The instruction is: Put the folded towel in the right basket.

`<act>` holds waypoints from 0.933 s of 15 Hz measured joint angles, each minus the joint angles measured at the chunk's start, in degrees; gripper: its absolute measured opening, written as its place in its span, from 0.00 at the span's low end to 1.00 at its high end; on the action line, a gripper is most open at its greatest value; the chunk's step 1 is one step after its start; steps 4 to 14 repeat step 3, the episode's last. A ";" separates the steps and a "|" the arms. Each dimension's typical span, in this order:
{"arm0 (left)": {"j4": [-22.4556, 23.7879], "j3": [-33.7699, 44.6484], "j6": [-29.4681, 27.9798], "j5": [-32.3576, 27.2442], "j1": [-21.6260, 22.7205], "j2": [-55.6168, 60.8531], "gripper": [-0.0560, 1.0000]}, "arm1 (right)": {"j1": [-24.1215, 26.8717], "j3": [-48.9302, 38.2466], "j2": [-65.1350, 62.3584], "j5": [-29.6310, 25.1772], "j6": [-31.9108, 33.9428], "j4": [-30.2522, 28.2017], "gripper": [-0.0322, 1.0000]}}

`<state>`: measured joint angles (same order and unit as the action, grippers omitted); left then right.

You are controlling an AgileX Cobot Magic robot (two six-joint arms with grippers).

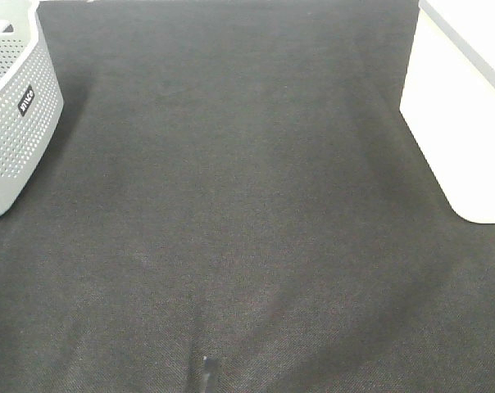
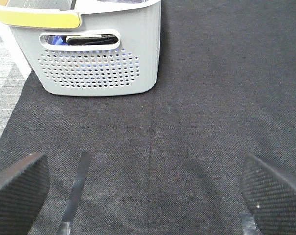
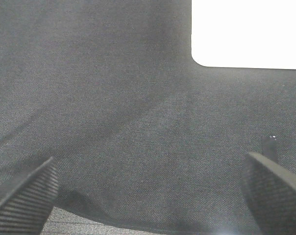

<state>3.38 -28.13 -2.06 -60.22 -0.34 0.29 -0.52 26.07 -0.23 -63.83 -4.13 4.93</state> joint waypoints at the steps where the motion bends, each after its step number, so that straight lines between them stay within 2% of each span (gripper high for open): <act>1: 0.00 0.00 0.00 0.00 0.00 0.00 0.99 | 0.00 0.00 0.00 0.00 0.00 0.00 0.96; 14: 0.00 0.00 0.00 0.00 0.00 0.00 0.99 | 0.00 0.00 0.00 0.00 0.00 0.00 0.96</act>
